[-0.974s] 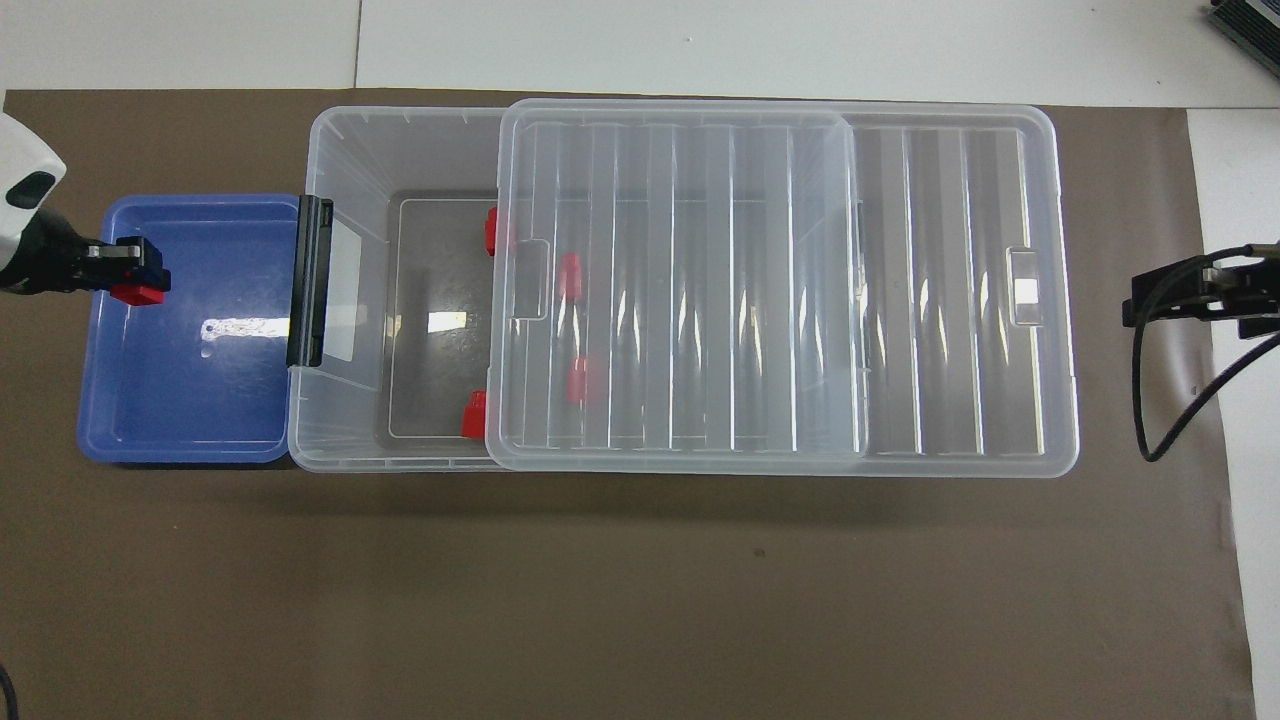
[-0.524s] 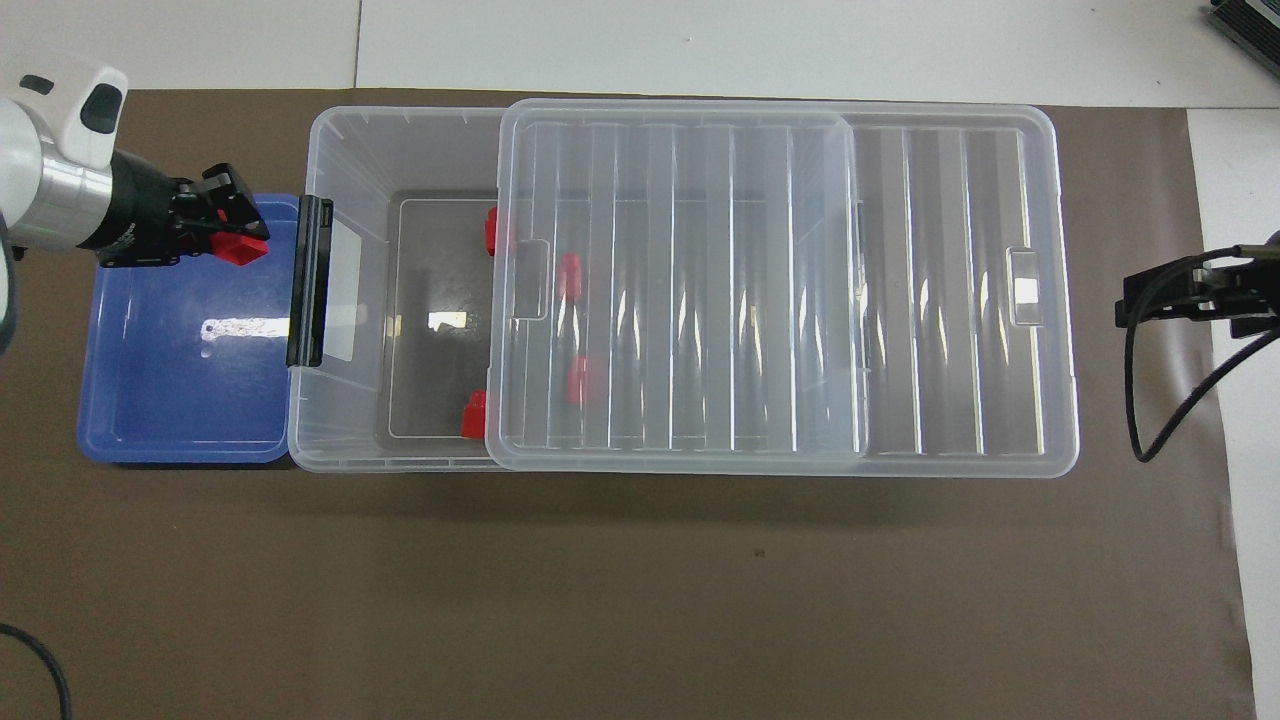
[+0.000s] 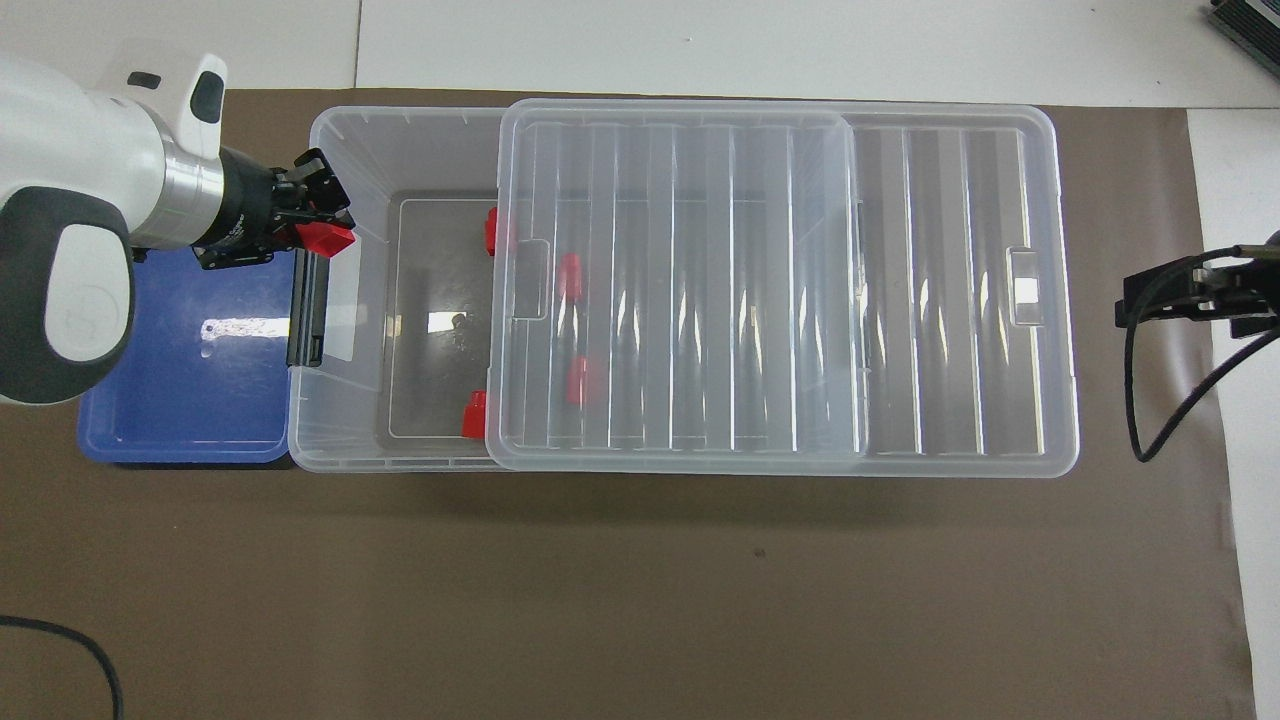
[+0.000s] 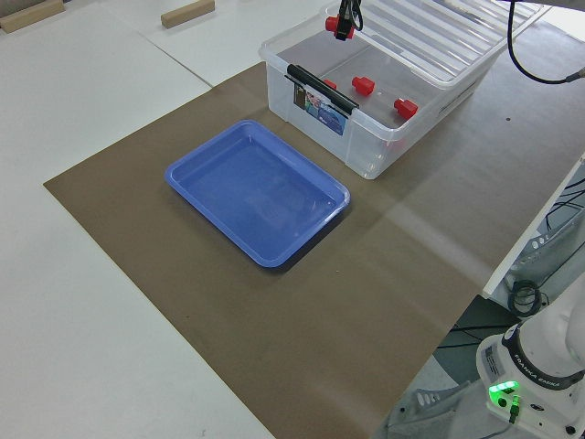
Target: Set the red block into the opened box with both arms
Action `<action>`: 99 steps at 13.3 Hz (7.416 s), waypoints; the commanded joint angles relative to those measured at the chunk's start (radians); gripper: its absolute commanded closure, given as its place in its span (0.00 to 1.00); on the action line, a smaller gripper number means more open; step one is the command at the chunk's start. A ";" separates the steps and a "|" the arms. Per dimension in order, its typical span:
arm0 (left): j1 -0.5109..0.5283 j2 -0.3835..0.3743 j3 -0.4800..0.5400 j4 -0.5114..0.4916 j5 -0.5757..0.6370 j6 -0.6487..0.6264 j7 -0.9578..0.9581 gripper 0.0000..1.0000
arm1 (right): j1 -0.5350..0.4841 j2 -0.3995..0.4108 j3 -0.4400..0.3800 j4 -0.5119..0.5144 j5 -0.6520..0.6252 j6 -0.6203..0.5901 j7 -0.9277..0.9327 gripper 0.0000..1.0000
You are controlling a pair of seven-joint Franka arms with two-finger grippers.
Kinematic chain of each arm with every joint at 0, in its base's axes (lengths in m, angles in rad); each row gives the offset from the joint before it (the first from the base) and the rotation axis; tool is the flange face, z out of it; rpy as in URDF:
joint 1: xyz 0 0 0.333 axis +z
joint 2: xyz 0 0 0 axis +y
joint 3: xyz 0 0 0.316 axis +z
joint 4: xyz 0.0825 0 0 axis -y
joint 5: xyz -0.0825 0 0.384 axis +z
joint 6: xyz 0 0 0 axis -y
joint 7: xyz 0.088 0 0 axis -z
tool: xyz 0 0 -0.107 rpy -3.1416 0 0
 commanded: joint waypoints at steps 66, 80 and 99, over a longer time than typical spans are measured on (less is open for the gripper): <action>-0.059 -0.150 0.030 -0.101 0.245 -0.268 0.149 0.00 | -0.085 0.054 -0.008 -0.116 -0.033 0.318 -0.353 1.00; 0.136 -0.159 0.039 -0.027 0.237 -0.323 0.733 0.00 | -0.050 0.227 0.027 -0.142 0.088 0.561 -0.398 1.00; 0.140 -0.174 0.032 -0.029 0.121 -0.332 0.695 0.00 | 0.154 0.224 0.035 -0.164 0.088 0.564 -0.177 1.00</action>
